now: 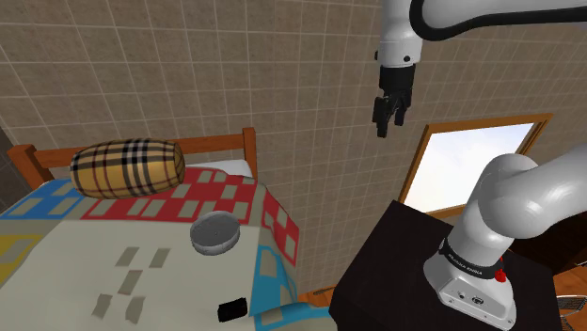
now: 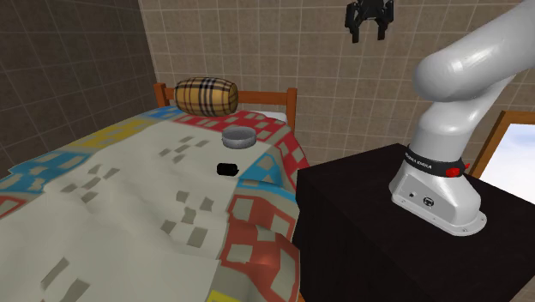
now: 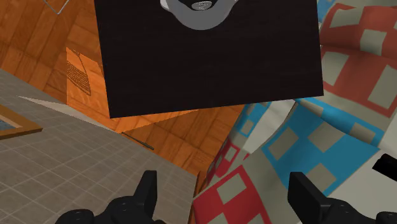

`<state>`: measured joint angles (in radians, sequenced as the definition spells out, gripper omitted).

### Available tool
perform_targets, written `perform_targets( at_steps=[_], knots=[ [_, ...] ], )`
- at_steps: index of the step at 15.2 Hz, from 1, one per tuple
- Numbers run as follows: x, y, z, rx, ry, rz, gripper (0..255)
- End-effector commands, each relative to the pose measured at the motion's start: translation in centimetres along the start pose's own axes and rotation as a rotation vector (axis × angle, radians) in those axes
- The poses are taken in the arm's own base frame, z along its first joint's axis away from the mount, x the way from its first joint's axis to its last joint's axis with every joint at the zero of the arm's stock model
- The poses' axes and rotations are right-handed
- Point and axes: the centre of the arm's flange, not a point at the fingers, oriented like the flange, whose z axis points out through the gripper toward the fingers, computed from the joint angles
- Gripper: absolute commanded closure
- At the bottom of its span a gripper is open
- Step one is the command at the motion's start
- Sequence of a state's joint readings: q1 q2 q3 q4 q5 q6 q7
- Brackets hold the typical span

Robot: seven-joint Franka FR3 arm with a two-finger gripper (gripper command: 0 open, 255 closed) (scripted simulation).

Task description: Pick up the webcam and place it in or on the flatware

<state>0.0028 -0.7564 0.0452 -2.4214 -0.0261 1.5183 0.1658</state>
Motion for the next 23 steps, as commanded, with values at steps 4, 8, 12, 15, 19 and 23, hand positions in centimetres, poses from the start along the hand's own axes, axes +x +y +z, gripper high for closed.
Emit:
perform_targets(
  at_steps=[4,8,12,15,19,23],
  knots=[
    [1.8,-2.6,2.2,-0.002,0.015,-0.052,0],
    [4.0,-6.2,5.2,-0.004,0.036,-0.12,0],
    [5.9,-10.0,8.1,-0.007,0.057,-0.189,0],
    [7.3,-12.9,10.2,-0.009,0.072,-0.24,0],
    [8.9,-16.9,13.1,-0.012,0.092,-0.309,0],
    [10.4,-20.9,15.9,-0.014,0.113,-0.378,0]
  ],
)
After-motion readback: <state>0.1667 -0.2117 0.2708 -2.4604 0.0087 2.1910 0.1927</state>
